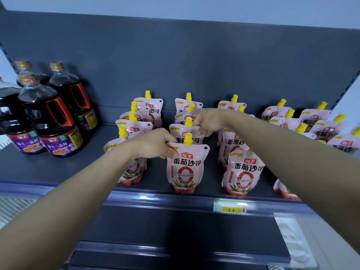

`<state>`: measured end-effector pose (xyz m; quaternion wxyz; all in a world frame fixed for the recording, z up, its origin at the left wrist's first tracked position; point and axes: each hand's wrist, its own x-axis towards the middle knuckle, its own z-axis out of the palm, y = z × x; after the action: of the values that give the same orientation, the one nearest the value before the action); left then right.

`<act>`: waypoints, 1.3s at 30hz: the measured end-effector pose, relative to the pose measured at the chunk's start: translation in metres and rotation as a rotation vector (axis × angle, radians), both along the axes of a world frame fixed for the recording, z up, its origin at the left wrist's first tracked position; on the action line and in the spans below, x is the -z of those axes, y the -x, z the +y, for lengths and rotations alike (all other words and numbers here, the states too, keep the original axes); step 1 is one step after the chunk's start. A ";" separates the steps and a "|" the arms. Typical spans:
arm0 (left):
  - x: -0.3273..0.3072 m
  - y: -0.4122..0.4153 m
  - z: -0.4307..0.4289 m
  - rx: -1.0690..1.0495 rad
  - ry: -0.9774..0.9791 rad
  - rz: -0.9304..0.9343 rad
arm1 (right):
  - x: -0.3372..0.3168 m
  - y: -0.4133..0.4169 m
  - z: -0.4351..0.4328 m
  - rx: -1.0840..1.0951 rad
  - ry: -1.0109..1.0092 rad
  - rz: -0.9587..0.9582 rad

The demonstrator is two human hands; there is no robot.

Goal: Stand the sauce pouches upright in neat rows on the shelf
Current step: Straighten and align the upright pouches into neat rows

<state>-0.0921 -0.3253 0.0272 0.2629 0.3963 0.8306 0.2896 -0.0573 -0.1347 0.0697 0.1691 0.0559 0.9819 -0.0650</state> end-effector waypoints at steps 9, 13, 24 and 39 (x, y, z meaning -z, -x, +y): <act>-0.031 0.018 -0.010 -0.164 -0.240 0.115 | -0.035 0.008 0.021 0.143 0.059 0.202; -0.031 0.023 0.011 -0.212 -0.213 0.232 | -0.024 0.019 0.028 0.130 0.009 0.281; -0.024 0.036 0.041 -0.205 -0.103 0.245 | -0.003 0.067 0.044 -0.015 0.002 0.183; -0.008 0.050 0.049 -0.188 -0.134 0.228 | 0.001 0.076 0.040 -0.047 -0.081 0.095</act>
<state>-0.1418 -0.2759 0.0356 0.1114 0.3638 0.8673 0.3209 -0.1328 -0.0944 0.0686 0.1212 0.0365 0.9917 -0.0238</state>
